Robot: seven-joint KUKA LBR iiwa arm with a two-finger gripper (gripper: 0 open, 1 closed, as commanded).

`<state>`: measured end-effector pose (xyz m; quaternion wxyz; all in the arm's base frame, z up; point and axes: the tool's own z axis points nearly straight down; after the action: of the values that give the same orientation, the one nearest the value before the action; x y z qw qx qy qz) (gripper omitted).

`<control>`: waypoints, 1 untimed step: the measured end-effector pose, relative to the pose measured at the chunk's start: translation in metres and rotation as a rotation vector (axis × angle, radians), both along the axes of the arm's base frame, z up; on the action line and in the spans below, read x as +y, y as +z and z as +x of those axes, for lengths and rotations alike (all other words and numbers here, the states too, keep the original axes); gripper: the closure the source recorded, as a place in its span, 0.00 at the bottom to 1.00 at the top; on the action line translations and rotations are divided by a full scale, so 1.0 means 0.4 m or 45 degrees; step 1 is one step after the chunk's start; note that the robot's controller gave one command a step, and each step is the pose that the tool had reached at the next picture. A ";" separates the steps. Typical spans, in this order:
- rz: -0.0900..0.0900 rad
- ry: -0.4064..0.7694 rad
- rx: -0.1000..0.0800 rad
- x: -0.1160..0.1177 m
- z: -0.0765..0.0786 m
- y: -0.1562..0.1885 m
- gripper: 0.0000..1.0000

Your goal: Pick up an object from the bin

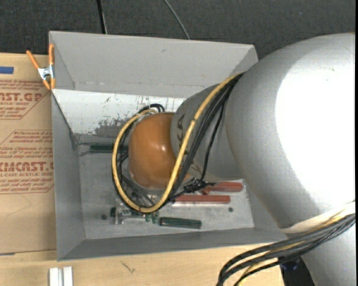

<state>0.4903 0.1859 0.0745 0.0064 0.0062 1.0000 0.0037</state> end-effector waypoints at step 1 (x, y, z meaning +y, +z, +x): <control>-0.002 0.000 0.005 -0.001 -0.003 0.008 1.00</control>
Offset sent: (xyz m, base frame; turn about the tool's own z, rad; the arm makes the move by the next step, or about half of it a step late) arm 0.0001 0.0000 0.0062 0.0000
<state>0.4893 0.1857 0.0775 0.0043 0.0061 1.0000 0.0028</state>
